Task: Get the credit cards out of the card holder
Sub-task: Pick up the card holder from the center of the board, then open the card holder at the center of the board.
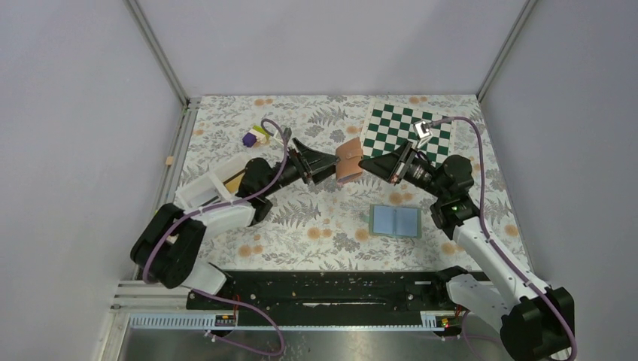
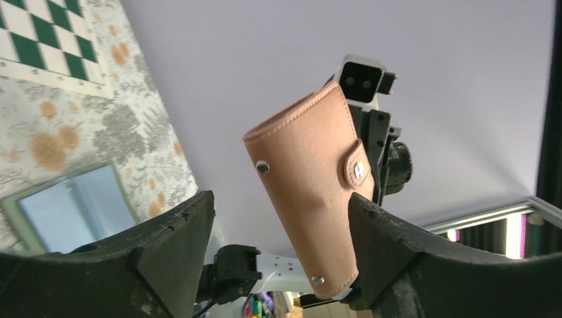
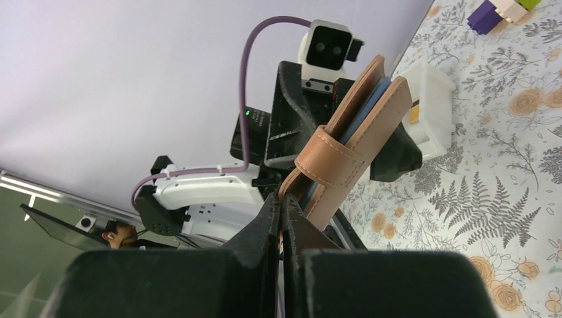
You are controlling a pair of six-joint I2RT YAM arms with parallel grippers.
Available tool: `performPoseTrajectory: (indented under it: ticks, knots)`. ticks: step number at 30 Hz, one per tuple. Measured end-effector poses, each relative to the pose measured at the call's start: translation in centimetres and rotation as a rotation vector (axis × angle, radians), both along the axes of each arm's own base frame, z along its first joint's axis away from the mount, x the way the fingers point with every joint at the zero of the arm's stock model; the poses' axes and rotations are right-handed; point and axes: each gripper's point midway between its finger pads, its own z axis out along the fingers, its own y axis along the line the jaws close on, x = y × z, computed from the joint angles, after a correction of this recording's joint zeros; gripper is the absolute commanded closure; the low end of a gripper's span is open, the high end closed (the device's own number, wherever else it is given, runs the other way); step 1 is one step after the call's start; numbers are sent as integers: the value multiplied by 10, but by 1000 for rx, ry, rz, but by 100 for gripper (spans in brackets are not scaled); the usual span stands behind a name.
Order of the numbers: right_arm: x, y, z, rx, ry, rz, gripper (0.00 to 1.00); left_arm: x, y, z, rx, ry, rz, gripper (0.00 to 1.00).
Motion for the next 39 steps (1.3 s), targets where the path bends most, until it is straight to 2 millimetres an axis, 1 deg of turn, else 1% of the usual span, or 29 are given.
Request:
performPoseTrajectory:
  ticks: [2, 4, 5, 8, 11, 15, 16, 17, 19, 20, 22, 23, 25, 29, 32, 33, 35, 39]
  knots:
    - [-4, -1, 1, 4, -6, 3, 100, 1, -4, 6, -62, -2, -1, 40]
    - [-8, -2, -4, 3, -1, 5, 100, 1, -6, 10, -109, -1, -6, 44]
    - [-9, -2, -7, 0, 6, 4, 100, 1, -7, 12, -128, -1, -9, 45]
    - [-14, -3, -25, -20, 46, 8, 100, 2, -6, 12, -160, 5, -4, 54]
    - [-18, -3, -37, -40, 77, 21, 100, 1, -3, 13, -174, 5, 3, 70]
    - [-20, -4, -44, -58, 91, 24, 100, -1, -2, 17, -188, -4, -4, 91]
    - [-20, -4, -45, -62, 93, 23, 98, -2, -3, 16, -187, -5, -7, 96]
    - [-21, -5, -46, -67, 95, 23, 89, -2, -3, 16, -185, -5, -9, 100]
    - [-23, -5, -48, -86, 105, 22, 71, -4, -3, 12, -179, 3, -11, 100]
    - [-23, -6, -50, -105, 110, 19, 65, -4, -2, 9, -174, 7, -11, 100]
    - [-25, -11, -53, -169, 115, -5, 57, -6, -2, 3, -162, 23, -11, 100]
    - [-26, -11, -53, -174, 114, -8, 54, -6, -2, 0, -153, 28, -9, 100]
    - [-27, -20, -52, -230, 104, -59, 52, -6, -2, -8, -122, 45, -1, 100]
    - [-35, -35, -35, -316, 29, -148, 52, -10, 3, -21, 1, 61, 41, 100]
    - [-38, -37, -23, -381, -22, -176, 51, -14, 10, -29, 146, 59, 103, 100]
    - [-39, -37, -20, -408, -34, -182, 51, -17, 13, -30, 216, 49, 136, 100]
    - [-40, -32, -19, -453, -55, -181, 52, -21, 16, -26, 278, 23, 166, 100]
    - [-44, -11, -34, -554, -62, -133, 52, -34, 30, -13, 357, -25, 238, 100]
